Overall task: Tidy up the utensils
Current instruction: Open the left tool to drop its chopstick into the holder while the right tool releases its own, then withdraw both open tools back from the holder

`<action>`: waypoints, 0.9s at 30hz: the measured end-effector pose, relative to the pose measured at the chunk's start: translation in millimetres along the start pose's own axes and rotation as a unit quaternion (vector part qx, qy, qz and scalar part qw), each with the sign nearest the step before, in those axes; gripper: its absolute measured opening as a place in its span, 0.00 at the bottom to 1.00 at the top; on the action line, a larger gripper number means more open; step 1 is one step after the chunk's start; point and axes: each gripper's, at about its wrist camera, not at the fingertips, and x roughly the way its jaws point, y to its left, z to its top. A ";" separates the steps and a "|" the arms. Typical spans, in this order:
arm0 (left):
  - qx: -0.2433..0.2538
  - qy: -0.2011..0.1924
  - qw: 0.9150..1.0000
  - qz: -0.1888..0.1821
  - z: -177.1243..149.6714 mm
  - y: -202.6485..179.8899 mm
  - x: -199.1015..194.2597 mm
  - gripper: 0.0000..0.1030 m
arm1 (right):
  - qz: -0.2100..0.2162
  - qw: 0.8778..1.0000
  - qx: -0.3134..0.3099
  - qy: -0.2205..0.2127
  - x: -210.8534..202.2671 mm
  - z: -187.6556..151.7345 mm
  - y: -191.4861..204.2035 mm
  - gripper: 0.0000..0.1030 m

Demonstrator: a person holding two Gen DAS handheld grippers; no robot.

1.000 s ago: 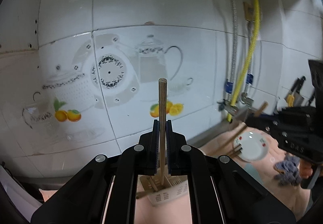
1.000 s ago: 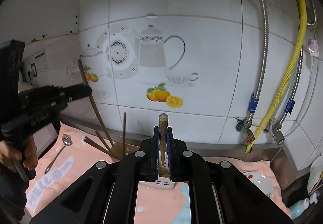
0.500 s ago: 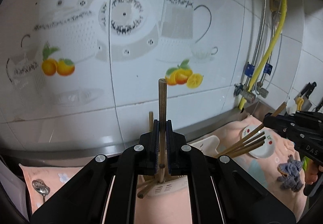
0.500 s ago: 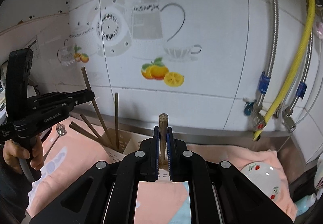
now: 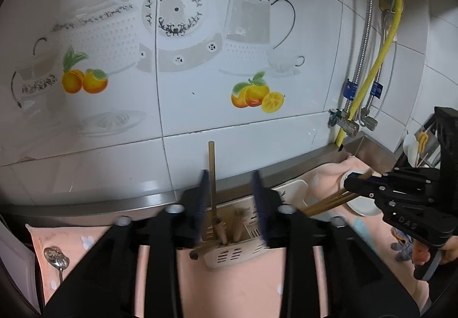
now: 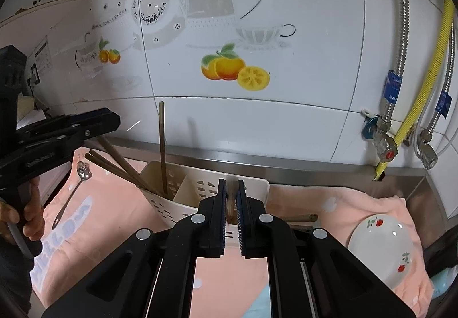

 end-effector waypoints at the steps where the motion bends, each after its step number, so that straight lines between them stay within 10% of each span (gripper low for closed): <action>1: -0.002 -0.004 1.000 0.000 -0.5 0.1 -2.9 0.45 | -0.001 1.000 0.001 -0.001 -1.0 -0.2 -0.1 0.08; 14: 0.002 -0.030 1.000 0.006 -15.0 -3.4 -44.8 0.85 | -0.004 0.999 0.009 -0.031 -30.5 -13.3 3.7 0.42; 27: 0.017 -0.035 0.999 0.030 -49.7 -4.0 -75.4 0.95 | -0.027 0.998 -0.001 -0.057 -60.8 -45.6 18.6 0.83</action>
